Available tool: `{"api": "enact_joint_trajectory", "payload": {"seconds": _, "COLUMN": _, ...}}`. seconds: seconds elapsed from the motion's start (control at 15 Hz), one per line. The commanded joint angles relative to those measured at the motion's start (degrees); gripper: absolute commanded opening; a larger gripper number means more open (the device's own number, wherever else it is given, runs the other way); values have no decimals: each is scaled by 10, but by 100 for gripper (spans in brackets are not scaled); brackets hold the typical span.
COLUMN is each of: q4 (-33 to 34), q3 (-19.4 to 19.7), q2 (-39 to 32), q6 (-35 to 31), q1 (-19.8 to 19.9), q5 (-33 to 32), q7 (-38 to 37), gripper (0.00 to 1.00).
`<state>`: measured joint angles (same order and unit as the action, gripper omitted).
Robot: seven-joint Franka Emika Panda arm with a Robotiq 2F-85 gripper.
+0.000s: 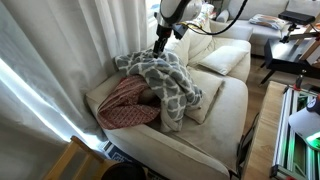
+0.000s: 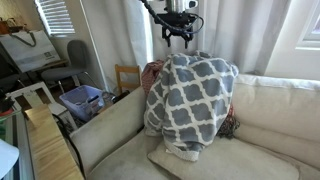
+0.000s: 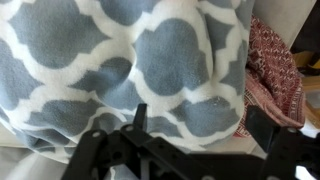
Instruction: Move the blanket onto the bottom cushions on the couch
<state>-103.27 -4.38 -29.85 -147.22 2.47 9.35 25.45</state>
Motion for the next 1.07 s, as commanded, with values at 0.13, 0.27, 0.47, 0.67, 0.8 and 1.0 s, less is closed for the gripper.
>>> {"api": "enact_joint_trajectory", "payload": {"seconds": 0.13, "q4": 14, "q3": 12, "q2": -34, "q6": 15, "q1": -13, "q5": -77, "q7": -54, "gripper": 100}}
{"api": "enact_joint_trajectory", "payload": {"seconds": 0.27, "q4": 18, "q3": 16, "q2": -47, "q6": 12, "q1": -16, "q5": -99, "q7": -69, "gripper": 100}}
{"api": "enact_joint_trajectory", "payload": {"seconds": 0.47, "q4": 33, "q3": 18, "q2": -68, "q6": 7, "q1": -19, "q5": -115, "q7": -86, "gripper": 100}}
{"api": "enact_joint_trajectory", "payload": {"seconds": 0.67, "q4": 50, "q3": 13, "q2": -86, "q6": 4, "q1": -15, "q5": -114, "q7": -89, "gripper": 100}}
{"api": "enact_joint_trajectory", "payload": {"seconds": 0.8, "q4": 61, "q3": 16, "q2": -98, "q6": -4, "q1": -18, "q5": -115, "q7": -98, "gripper": 100}}
{"api": "enact_joint_trajectory", "payload": {"seconds": 1.0, "q4": 80, "q3": 22, "q2": -116, "q6": -8, "q1": -21, "q5": -121, "q7": -110, "gripper": 74}}
